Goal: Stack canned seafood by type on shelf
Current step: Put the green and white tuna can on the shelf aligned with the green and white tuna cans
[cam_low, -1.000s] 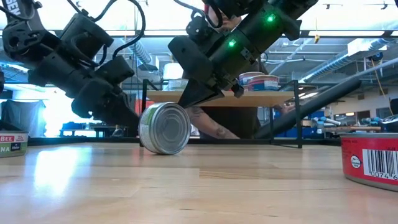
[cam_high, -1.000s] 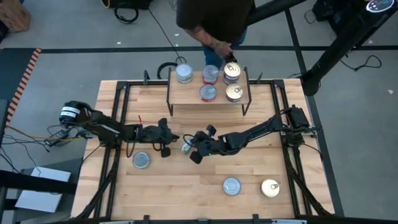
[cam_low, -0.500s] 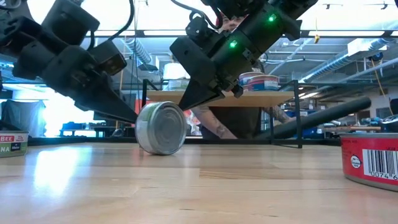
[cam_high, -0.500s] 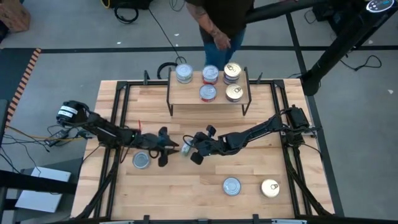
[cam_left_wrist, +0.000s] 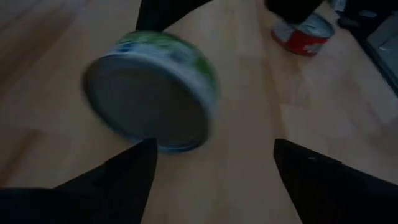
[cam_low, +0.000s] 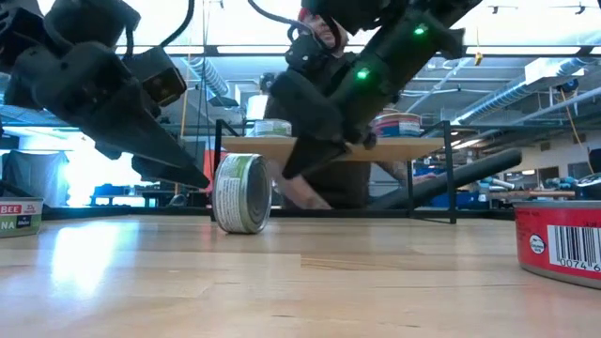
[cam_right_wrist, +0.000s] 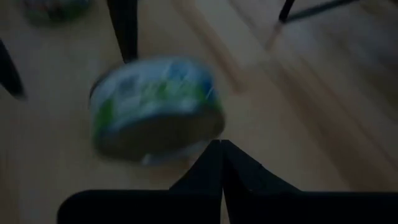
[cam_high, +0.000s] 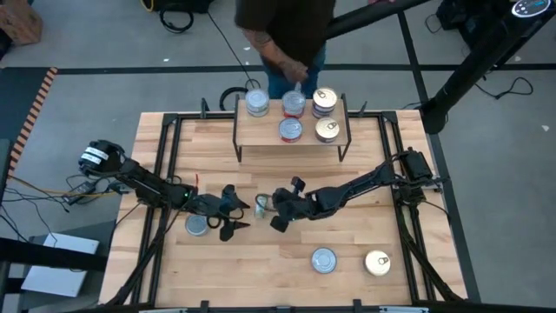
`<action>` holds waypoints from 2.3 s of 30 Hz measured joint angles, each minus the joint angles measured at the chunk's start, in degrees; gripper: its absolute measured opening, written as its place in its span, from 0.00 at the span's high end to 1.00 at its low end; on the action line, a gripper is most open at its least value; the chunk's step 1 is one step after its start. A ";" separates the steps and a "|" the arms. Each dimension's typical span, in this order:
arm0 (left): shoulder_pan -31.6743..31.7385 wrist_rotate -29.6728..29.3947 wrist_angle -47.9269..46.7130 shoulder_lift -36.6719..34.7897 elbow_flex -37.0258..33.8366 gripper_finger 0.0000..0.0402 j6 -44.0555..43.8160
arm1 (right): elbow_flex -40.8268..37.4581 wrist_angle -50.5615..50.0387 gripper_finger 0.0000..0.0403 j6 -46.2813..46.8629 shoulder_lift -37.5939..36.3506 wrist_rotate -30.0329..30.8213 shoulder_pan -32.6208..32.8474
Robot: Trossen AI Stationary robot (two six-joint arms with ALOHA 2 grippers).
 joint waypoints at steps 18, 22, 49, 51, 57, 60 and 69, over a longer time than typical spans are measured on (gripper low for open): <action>-0.48 -0.86 -0.39 0.04 0.73 0.17 1.05 | -2.78 8.06 0.98 -0.71 0.07 -5.28 3.13; -0.48 -2.51 -0.38 0.04 0.73 0.17 1.25 | -4.53 13.10 0.98 -1.43 0.07 -3.06 3.02; -0.02 -9.44 0.00 0.31 2.35 0.17 -3.77 | -4.59 12.86 0.98 -6.12 0.11 -6.32 -2.50; -0.02 -9.41 0.85 0.31 2.35 0.17 -3.78 | -4.59 14.27 0.98 -7.37 0.11 -6.47 -2.72; 0.09 -11.25 1.20 0.36 2.35 0.17 -3.81 | -4.59 17.41 0.98 -12.27 0.11 -10.16 -3.52; 0.11 -14.01 0.95 1.32 2.35 0.17 -4.86 | -4.59 16.36 0.98 -13.14 -0.27 -10.48 -3.27; 0.12 -20.84 0.26 6.84 5.75 0.17 -5.48 | -4.56 11.88 0.98 -12.10 -0.92 -10.45 -2.40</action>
